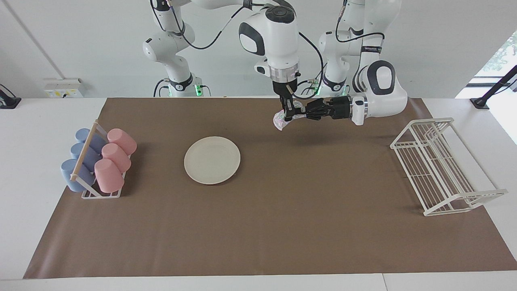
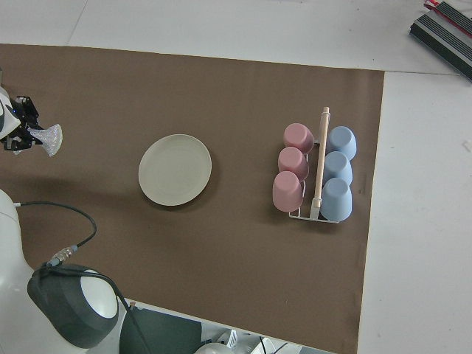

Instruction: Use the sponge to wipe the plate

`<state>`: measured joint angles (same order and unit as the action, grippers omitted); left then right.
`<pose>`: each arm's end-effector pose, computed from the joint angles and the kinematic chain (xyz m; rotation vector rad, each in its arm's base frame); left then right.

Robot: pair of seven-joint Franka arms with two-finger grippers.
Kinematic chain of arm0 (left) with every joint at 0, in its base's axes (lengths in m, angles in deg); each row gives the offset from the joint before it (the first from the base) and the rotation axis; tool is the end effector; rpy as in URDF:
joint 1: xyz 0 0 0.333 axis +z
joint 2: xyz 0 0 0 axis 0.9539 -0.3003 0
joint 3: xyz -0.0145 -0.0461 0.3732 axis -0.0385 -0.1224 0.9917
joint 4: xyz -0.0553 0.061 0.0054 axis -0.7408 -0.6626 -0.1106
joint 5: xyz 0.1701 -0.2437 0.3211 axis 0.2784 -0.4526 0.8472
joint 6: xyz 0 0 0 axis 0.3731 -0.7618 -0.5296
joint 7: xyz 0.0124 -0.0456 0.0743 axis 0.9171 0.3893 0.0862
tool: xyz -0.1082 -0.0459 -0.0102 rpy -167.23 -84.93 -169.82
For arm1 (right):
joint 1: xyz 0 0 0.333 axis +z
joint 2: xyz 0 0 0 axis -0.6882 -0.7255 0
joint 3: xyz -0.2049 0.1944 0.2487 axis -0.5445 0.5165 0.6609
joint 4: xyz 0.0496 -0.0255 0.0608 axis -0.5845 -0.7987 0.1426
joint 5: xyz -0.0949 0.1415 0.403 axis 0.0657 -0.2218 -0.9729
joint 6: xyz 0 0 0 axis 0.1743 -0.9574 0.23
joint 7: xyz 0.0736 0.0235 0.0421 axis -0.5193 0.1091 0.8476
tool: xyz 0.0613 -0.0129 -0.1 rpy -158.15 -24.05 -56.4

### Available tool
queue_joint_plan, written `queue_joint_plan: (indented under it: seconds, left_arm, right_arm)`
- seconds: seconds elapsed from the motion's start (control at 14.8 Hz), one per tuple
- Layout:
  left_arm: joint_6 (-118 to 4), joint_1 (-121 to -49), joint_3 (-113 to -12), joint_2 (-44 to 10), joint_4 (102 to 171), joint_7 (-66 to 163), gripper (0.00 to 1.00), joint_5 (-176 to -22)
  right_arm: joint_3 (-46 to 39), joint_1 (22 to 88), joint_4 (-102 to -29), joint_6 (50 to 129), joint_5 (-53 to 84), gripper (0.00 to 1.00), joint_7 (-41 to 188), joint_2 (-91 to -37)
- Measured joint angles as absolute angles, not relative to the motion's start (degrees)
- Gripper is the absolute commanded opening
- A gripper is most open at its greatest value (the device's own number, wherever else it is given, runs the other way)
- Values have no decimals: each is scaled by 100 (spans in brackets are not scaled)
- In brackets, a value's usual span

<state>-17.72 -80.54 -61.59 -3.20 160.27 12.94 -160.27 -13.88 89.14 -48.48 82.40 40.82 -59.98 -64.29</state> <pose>0.4962 -0.1931 0.4427 1.7101 0.1874 -0.2893 0.5235 0.4994 0.5644 -2.2148 1.9947 0.0835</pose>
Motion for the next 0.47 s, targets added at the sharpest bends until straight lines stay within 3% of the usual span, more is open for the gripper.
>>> queue_joint_plan:
  seconds: [0.47]
  left_arm:
    - [-1775, -8054, -6161, -293, 16026, 1291, 100, -16027]
  right_arm:
    - [-1388, 8913, -4857, 8244, 4065, 30, -5998, -6429]
